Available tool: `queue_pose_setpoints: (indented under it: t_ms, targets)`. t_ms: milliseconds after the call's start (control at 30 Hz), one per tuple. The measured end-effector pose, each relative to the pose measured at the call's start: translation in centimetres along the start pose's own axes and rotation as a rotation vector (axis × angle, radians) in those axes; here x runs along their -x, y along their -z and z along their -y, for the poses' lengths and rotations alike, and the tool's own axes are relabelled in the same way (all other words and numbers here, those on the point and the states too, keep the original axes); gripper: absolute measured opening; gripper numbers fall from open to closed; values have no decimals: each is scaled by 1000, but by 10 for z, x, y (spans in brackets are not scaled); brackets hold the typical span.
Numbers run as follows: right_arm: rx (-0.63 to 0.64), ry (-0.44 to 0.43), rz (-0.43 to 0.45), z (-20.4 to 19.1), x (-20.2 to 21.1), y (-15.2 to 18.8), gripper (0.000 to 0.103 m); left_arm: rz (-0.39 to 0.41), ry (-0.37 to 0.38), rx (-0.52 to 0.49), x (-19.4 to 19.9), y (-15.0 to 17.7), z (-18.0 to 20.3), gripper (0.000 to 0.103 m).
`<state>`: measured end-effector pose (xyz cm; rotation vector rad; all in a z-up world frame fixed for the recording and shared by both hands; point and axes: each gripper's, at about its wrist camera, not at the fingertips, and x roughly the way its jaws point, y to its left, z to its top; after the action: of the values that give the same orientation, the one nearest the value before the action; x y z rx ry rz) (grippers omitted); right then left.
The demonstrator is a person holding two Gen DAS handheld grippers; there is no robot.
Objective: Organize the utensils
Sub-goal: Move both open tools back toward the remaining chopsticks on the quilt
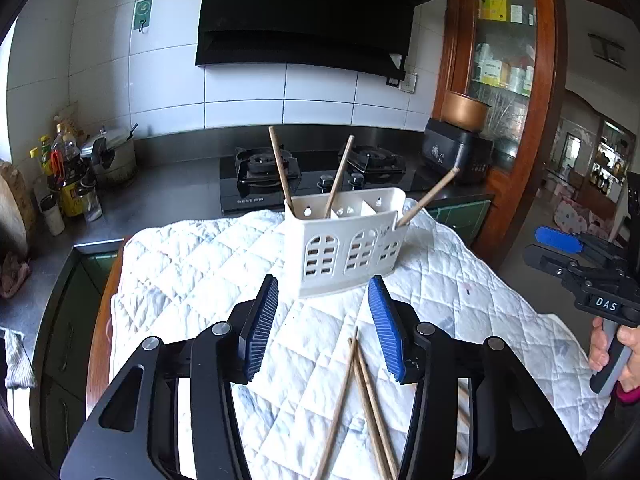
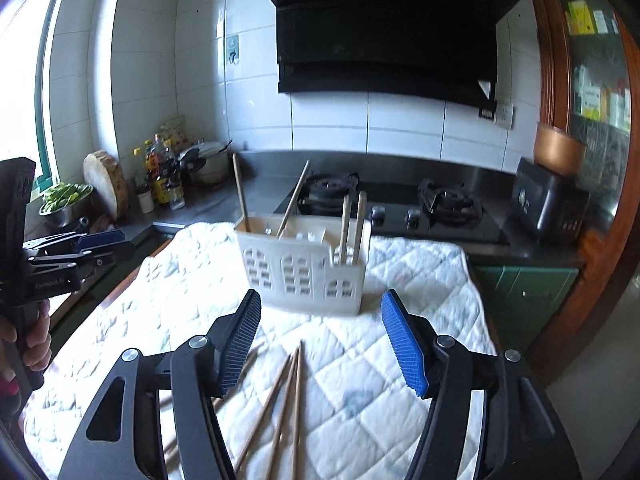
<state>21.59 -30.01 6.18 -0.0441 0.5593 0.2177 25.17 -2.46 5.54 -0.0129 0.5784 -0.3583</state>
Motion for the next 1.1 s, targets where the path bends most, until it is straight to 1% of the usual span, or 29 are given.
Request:
queue_pose_setpoints:
  t_ms: [67,233,300,467,633,800,900,967,1033,1100]
  targets:
    - [4,11,-17,-6,1,19,61,-8,1,4,6,19,-1,53]
    - [-3,0,-73,-13,1,64,61,-45,-3,14,12,63,-5,57]
    - [-9,-3,-93,-15,0,82,61,-72,0,15,12,80,-7,57]
    - [-33,-19,-157,-17,-10,116,61,-135,-19,32,8,114,-16,57]
    - [-46,-44,-212,-19,-21,135,61,-160,-24,73,7,133,-25,57]
    - [-46,-51,-237,-22,-32,142,61,-176,-35,79,6,142,-28,57]
    - [-31,-54,-260,-24,-41,143,53,-185,-40,70,4,147,-27,57]
    - [-26,-55,-273,-26,-47,143,50,-192,-36,71,3,149,-28,57]
    - [-23,-58,-288,-27,-52,144,41,-194,-29,72,3,150,-28,56]
    - [-22,-57,-297,-27,-57,145,37,-193,-23,65,3,151,-27,56]
